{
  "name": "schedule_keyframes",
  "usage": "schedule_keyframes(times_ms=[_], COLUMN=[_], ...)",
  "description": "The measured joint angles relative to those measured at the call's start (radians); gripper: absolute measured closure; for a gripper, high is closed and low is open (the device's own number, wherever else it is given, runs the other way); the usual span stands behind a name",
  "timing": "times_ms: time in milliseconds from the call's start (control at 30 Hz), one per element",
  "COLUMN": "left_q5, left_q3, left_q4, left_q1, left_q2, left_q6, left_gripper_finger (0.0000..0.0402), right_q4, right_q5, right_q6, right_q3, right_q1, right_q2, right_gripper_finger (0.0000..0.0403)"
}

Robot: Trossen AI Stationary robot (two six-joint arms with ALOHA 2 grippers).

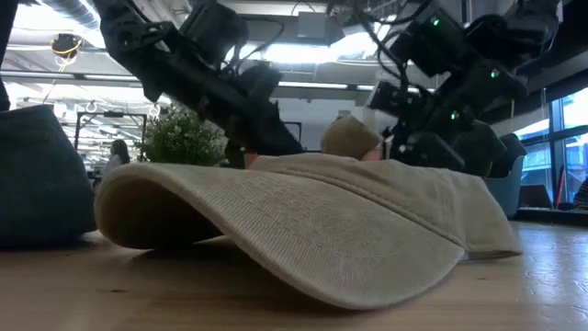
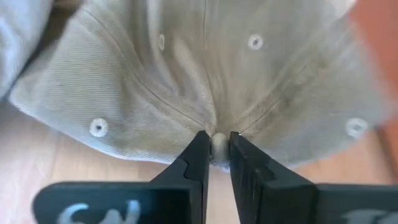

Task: Pick & Place hat
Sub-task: Put the top brown cap into the orange bin

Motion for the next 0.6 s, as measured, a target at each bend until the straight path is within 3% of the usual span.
schedule_keyframes(times_ms=[133, 300, 600], left_q5=[0.061, 0.044, -0.072], left_q3=[0.000, 0.000, 0.000], left_q4=[-0.015, -0.111, -0.223], left_q1=[-0.002, -0.006, -0.051], left_q2=[-0.051, -0.172, -0.348], left_q6=[0.013, 0.073, 0.160], left_gripper_finger=[0.0313, 0.0269, 0.0258], right_q4=[-0.029, -0.031, -0.116], right_q5=[0.009, 0.009, 0.011], right_q6=[-0.025, -0.074, -0.261], right_q3=[0.000, 0.003, 0.146], right_q1=[0.000, 0.000, 0.000], right_q2=[-0.080, -0.174, -0.299], right_gripper_finger=[0.0356, 0.0356, 0.0356])
